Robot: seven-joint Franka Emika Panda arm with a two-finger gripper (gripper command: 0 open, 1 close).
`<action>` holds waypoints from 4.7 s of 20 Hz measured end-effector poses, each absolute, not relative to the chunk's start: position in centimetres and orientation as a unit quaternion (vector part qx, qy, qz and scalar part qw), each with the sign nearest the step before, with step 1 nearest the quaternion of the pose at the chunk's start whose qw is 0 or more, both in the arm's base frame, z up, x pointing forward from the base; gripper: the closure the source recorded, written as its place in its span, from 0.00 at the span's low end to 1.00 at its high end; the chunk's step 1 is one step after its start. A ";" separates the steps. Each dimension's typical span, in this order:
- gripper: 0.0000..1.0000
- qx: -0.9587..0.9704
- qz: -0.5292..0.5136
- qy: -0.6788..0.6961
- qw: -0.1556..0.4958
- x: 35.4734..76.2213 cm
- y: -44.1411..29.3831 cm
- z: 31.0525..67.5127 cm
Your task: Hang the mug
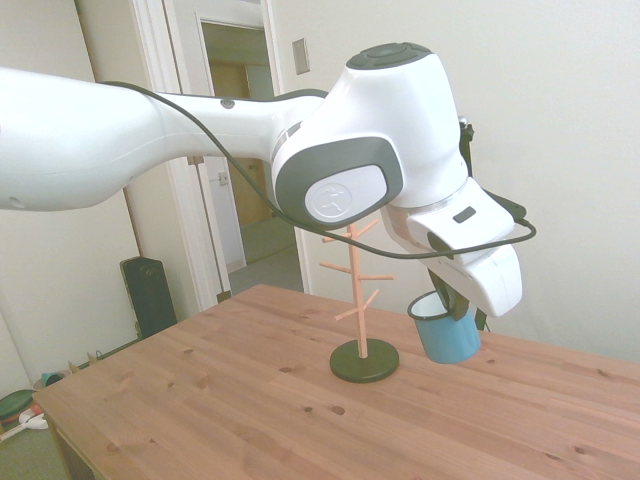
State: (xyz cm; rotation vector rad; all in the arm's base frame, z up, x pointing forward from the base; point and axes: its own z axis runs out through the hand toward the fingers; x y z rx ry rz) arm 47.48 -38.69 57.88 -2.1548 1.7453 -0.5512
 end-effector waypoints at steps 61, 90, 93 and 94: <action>1.00 -0.754 -0.214 0.607 0.133 56.2 -24.0 58.3; 1.00 -0.775 -0.234 0.578 0.098 57.4 -20.1 55.9; 0.00 -0.776 -0.235 0.578 0.095 57.4 -20.0 55.9; 0.00 -0.777 -0.235 0.577 0.094 57.4 -20.0 55.9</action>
